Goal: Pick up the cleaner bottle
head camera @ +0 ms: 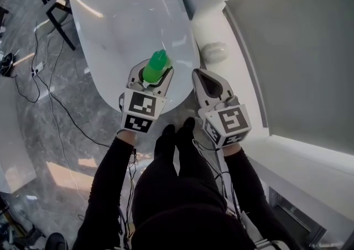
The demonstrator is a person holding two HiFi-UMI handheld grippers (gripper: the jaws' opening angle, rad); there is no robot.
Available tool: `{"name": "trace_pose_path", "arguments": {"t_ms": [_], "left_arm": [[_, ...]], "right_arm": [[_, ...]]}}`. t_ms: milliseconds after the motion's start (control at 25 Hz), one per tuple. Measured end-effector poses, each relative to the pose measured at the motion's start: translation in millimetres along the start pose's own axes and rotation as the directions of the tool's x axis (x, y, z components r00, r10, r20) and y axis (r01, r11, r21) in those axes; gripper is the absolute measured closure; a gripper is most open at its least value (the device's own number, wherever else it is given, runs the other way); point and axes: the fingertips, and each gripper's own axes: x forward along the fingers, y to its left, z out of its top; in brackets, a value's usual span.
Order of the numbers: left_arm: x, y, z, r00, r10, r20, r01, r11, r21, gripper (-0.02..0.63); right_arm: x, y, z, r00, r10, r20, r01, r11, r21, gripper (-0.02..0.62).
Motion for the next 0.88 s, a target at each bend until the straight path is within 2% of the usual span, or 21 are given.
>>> {"name": "trace_pose_path", "arguments": {"t_ms": [160, 880], "left_arm": [[-0.5, 0.7, 1.3, 1.0, 0.0, 0.003, 0.0, 1.0, 0.002, 0.416], [-2.1, -4.9, 2.6, 1.0, -0.023, -0.001, 0.023, 1.0, 0.009, 0.416]], "right_arm": [[1.5, 0.3, 0.3, 1.0, 0.0, -0.005, 0.0, 1.0, -0.025, 0.594], [-0.8, -12.4, -6.6, 0.998, -0.046, -0.032, 0.047, 0.999, 0.02, 0.594]]}}
